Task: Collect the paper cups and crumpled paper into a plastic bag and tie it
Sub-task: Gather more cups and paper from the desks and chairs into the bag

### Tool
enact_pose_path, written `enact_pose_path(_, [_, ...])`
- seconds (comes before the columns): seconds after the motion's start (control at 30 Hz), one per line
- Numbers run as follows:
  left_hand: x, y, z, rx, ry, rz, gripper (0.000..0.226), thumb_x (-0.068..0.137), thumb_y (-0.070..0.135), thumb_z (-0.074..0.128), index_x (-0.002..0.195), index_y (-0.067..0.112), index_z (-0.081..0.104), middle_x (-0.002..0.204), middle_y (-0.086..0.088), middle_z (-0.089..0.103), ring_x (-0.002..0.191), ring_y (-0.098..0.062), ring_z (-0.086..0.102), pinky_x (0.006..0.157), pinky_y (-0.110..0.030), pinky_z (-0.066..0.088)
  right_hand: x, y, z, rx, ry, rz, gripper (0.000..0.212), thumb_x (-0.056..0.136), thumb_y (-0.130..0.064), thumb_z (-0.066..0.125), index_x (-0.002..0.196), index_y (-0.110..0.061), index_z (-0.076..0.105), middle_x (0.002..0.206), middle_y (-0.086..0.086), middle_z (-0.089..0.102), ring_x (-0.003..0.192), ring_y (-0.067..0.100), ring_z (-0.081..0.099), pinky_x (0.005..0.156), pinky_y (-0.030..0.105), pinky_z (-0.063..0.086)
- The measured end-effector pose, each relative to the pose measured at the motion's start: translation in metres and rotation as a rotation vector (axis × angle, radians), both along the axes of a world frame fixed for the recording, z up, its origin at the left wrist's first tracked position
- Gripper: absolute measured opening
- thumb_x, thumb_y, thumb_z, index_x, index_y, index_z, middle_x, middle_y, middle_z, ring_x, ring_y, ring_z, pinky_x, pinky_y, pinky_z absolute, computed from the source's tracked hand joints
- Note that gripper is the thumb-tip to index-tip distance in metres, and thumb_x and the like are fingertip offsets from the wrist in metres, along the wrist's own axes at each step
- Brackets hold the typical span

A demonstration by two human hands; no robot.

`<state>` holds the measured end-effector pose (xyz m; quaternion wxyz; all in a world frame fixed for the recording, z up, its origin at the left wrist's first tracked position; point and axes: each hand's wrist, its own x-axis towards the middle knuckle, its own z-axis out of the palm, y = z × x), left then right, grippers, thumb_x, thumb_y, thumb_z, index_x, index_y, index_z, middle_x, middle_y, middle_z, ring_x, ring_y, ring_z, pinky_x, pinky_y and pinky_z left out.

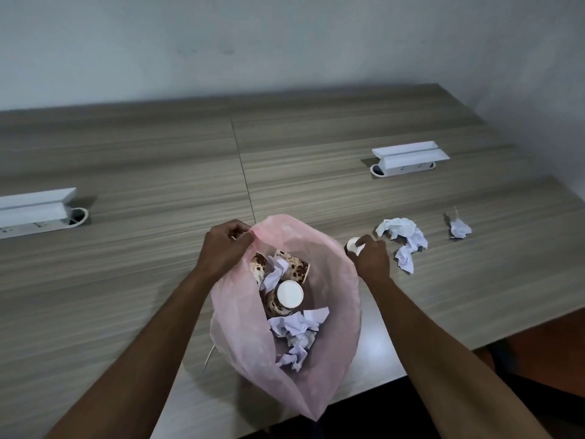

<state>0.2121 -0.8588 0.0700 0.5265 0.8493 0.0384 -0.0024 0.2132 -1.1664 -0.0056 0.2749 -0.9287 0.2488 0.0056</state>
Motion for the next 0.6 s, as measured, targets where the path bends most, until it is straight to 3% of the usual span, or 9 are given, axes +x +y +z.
enact_pose_path(0.17, [0.003, 0.004, 0.000, -0.009, -0.034, 0.033, 0.008, 0.085, 0.011, 0.068, 0.080, 0.016, 0.072, 0.078, 0.001, 0.071, 0.068, -0.009, 0.061, 0.064, -0.016, 0.046, -0.001, 0.006, 0.027, 0.065, -0.256, -0.055, 0.019, 0.086, -0.024, 0.067, 0.097, -0.010, 0.062, 0.106, 0.023, 0.059, 0.099, 0.037, 0.059, 0.081, 0.035, 0.044])
enact_pose_path(0.27, [0.005, 0.007, 0.001, -0.022, -0.041, 0.056, 0.007, 0.086, 0.012, 0.068, 0.081, 0.015, 0.072, 0.079, 0.001, 0.071, 0.068, -0.008, 0.060, 0.063, -0.013, 0.045, 0.000, 0.010, 0.076, 0.194, -0.434, -0.028, 0.017, 0.078, -0.038, 0.069, 0.083, -0.026, 0.057, 0.091, 0.011, 0.067, 0.086, 0.027, 0.066, 0.072, 0.033, 0.054])
enact_pose_path(0.37, [0.006, 0.009, 0.002, -0.019, -0.035, 0.077, 0.006, 0.086, 0.013, 0.068, 0.081, 0.015, 0.072, 0.078, 0.003, 0.070, 0.066, -0.003, 0.059, 0.062, -0.012, 0.045, -0.018, 0.028, 0.145, 0.370, -0.487, 0.141, 0.022, 0.076, -0.032, 0.078, 0.085, -0.025, 0.059, 0.093, -0.002, 0.069, 0.079, 0.012, 0.071, 0.061, 0.020, 0.055])
enact_pose_path(0.47, [0.006, 0.008, 0.003, -0.043, -0.019, 0.092, 0.007, 0.086, 0.011, 0.068, 0.081, 0.014, 0.072, 0.078, 0.002, 0.069, 0.068, -0.006, 0.059, 0.064, -0.017, 0.045, -0.041, 0.048, 0.193, 0.452, -0.340, 0.418, 0.030, 0.071, -0.029, 0.083, 0.086, -0.021, 0.058, 0.093, -0.008, 0.068, 0.074, 0.009, 0.071, 0.061, 0.023, 0.058])
enact_pose_path(0.6, [0.006, 0.007, 0.003, -0.098, -0.015, 0.093, 0.006, 0.086, 0.011, 0.069, 0.082, 0.012, 0.072, 0.080, -0.003, 0.070, 0.071, -0.012, 0.060, 0.070, -0.025, 0.047, -0.052, 0.082, 0.182, 0.232, -0.002, 0.674, 0.034, 0.067, -0.038, 0.084, 0.085, -0.021, 0.061, 0.092, -0.005, 0.068, 0.080, 0.010, 0.066, 0.070, 0.029, 0.056])
